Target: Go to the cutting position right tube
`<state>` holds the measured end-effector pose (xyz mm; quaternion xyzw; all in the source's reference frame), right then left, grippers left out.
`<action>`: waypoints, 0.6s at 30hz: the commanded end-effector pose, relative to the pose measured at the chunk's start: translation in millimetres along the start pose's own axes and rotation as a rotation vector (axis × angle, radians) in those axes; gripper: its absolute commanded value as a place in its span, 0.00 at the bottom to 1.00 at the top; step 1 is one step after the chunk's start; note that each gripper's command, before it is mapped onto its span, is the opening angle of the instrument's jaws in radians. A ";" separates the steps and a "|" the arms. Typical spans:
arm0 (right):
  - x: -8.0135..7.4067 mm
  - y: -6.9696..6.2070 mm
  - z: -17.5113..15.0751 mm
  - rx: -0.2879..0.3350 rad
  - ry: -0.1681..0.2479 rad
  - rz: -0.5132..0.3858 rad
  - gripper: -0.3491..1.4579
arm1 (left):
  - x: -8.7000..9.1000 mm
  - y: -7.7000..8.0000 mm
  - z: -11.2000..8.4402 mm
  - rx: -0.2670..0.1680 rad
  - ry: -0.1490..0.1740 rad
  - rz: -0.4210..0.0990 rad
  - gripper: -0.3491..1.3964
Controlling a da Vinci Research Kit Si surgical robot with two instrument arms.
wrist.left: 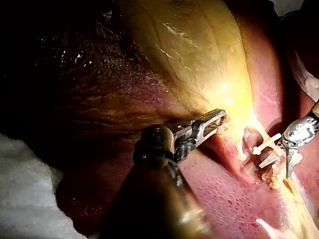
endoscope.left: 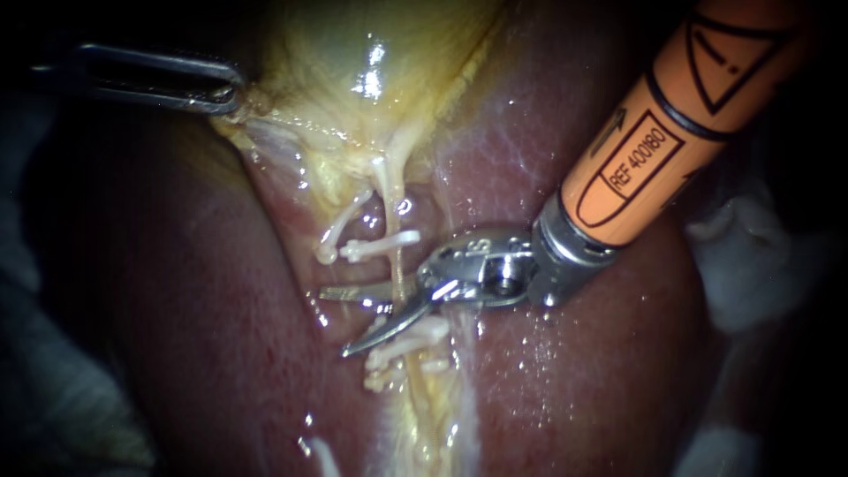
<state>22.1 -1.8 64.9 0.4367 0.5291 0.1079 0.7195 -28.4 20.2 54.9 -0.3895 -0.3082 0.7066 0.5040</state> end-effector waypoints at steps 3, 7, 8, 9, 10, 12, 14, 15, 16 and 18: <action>0.6 -0.2 -0.1 0.000 0.004 0.003 0.88 | 0.0 0.0 0.0 0.000 0.000 0.000 0.00; 0.6 -0.2 0.0 0.002 0.006 0.003 0.88 | 0.0 0.0 0.0 0.000 0.000 0.000 0.00; 0.6 -0.2 0.0 0.002 0.006 0.003 0.88 | 0.0 0.0 0.0 0.000 0.000 0.000 0.00; 0.6 -0.2 0.0 0.002 0.006 0.003 0.88 | 0.0 0.0 0.0 0.000 0.000 0.000 0.00; 0.6 -0.2 0.0 0.003 0.009 0.003 0.88 | 0.0 0.0 0.0 0.000 0.000 0.000 0.00; 0.6 -0.2 0.0 0.003 0.009 0.003 0.88 | 0.0 0.0 0.0 0.000 0.000 0.000 0.00; 0.6 -0.2 0.0 0.003 0.009 0.003 0.88 | 0.0 0.0 0.0 0.000 0.000 0.000 0.00; 0.6 -0.2 0.0 0.003 0.009 0.003 0.88 | 0.0 0.0 0.0 0.000 0.000 0.000 0.00; 0.6 -0.2 0.0 0.003 0.009 0.003 0.88 | 0.0 0.0 0.0 0.000 0.000 0.000 0.00; 0.6 -0.2 0.0 0.003 0.009 0.003 0.88 | 0.0 0.0 0.0 0.000 0.000 0.000 0.00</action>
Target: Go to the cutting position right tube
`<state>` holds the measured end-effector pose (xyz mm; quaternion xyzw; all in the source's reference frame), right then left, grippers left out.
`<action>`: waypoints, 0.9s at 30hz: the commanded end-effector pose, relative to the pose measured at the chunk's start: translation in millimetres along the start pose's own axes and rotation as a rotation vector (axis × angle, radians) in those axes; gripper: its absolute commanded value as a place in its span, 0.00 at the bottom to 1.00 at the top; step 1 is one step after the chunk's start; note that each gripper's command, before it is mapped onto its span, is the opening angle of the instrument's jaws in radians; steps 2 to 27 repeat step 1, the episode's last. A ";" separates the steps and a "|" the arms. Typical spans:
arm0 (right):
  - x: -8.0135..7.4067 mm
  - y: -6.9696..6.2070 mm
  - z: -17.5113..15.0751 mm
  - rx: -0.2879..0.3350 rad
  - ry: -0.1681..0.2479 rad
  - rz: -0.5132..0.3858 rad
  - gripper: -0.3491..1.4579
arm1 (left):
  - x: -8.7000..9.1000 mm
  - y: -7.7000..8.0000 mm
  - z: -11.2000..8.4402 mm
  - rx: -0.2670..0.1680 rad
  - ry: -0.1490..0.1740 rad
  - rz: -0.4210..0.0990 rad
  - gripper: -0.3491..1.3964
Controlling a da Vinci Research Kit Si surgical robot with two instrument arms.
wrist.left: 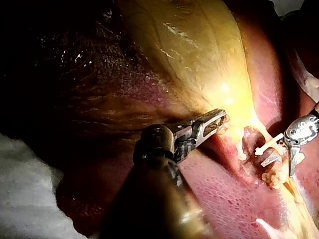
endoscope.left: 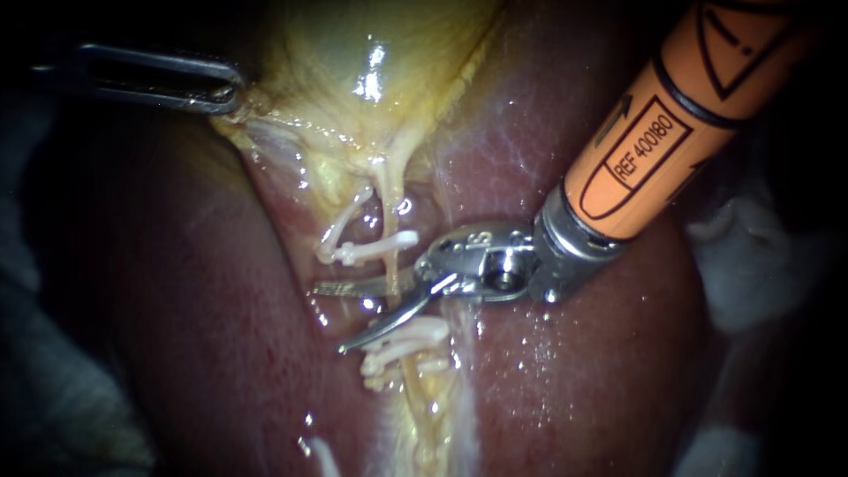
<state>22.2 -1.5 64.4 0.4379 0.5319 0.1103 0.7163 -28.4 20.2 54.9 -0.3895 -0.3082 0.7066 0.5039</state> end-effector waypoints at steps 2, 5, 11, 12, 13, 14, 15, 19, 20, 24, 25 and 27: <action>-0.1 0.0 0.0 0.000 0.000 0.000 0.88 | 0.0 0.0 0.0 0.000 0.000 0.000 0.00; -0.1 0.0 0.0 0.000 0.000 0.000 0.88 | 0.0 0.0 0.0 0.000 0.000 0.000 0.00; -0.1 0.0 0.0 0.000 0.000 0.000 0.88 | 0.0 0.0 0.0 0.000 0.000 0.000 0.00; -0.1 0.0 0.0 0.000 0.000 0.000 0.88 | 0.0 0.0 0.0 0.000 0.000 0.000 0.00; -0.1 0.0 0.0 0.000 0.000 0.000 0.88 | 0.0 0.0 0.0 0.000 0.000 0.000 0.00; -0.1 0.0 0.0 0.000 0.000 0.000 0.88 | 0.0 0.0 0.0 0.000 0.000 0.000 0.00; -0.1 0.0 0.0 0.000 0.000 0.000 0.88 | 0.0 0.0 0.0 0.000 0.000 0.000 0.00; -0.1 0.0 0.0 0.000 0.000 0.000 0.88 | 0.0 0.0 0.0 0.000 0.000 0.000 0.00; -0.1 0.0 0.0 0.000 0.000 0.000 0.88 | 0.0 0.0 0.0 0.000 0.000 0.000 0.00; -0.1 0.0 0.0 0.000 0.000 0.000 0.88 | 0.0 0.0 0.0 0.000 0.000 0.000 0.00; -0.1 0.0 0.0 0.000 0.000 0.000 0.88 | 0.0 0.0 0.0 0.000 0.000 0.000 0.00; -0.1 0.0 0.0 0.000 0.000 0.000 0.88 | 0.0 0.0 0.0 0.000 0.000 0.000 0.00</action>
